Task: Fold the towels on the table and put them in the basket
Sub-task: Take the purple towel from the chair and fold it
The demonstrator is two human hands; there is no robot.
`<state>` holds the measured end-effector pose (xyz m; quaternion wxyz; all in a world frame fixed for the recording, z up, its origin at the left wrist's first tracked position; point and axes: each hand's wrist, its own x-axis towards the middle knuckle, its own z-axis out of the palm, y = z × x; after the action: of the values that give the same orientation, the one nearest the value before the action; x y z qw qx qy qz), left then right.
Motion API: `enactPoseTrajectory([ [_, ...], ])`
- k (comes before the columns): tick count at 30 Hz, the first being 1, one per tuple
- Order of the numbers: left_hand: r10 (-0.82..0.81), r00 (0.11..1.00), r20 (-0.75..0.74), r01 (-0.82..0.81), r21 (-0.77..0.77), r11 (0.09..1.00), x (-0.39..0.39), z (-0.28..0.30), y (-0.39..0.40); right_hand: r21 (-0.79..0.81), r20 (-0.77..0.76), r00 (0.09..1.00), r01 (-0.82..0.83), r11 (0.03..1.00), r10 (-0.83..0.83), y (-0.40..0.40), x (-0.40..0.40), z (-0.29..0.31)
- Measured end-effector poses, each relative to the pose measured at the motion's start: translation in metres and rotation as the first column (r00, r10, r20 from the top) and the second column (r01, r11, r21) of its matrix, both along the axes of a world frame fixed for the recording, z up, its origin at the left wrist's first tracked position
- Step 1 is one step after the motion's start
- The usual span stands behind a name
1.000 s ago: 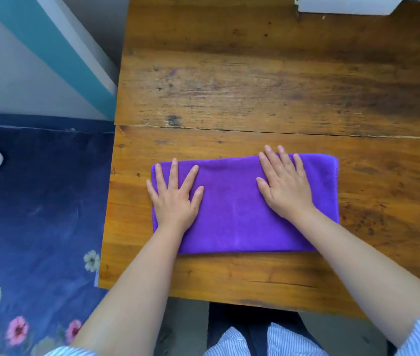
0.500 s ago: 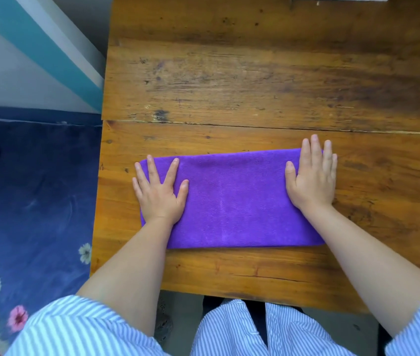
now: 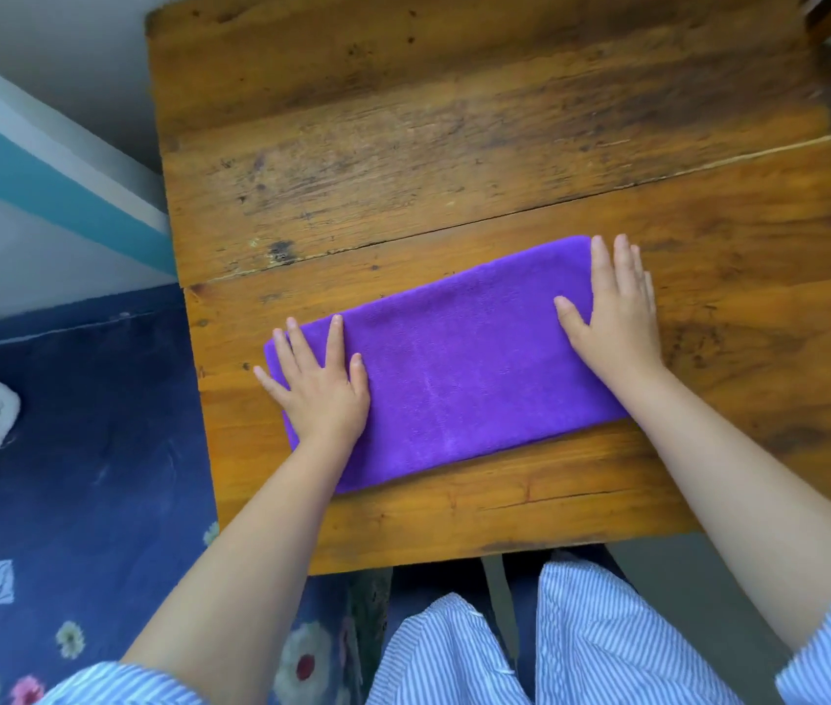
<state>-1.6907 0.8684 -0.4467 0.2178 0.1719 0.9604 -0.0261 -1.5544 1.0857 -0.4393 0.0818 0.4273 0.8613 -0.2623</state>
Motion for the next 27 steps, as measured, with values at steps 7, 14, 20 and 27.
enactPoseTrajectory([
  [7,-0.505,0.858,-0.099,0.508,0.32,0.8,0.004,0.008,0.064,0.038,0.072,0.959,0.27,0.962,-0.273,-0.057,0.058,0.015],
  [14,-0.755,0.656,0.007,0.742,0.175,0.647,0.021,0.011,0.157,-0.064,0.196,0.85,0.509,0.859,-0.489,-0.064,0.055,0.015],
  [20,-0.643,0.704,0.302,0.522,0.394,0.757,0.026,0.031,0.206,-0.204,0.214,0.751,0.66,0.723,-0.625,-0.051,0.044,0.023],
  [27,-0.569,0.67,0.476,0.356,0.467,0.809,0.005,0.047,0.21,-0.424,0.03,0.613,0.723,0.546,-0.789,-0.043,0.051,0.024],
])
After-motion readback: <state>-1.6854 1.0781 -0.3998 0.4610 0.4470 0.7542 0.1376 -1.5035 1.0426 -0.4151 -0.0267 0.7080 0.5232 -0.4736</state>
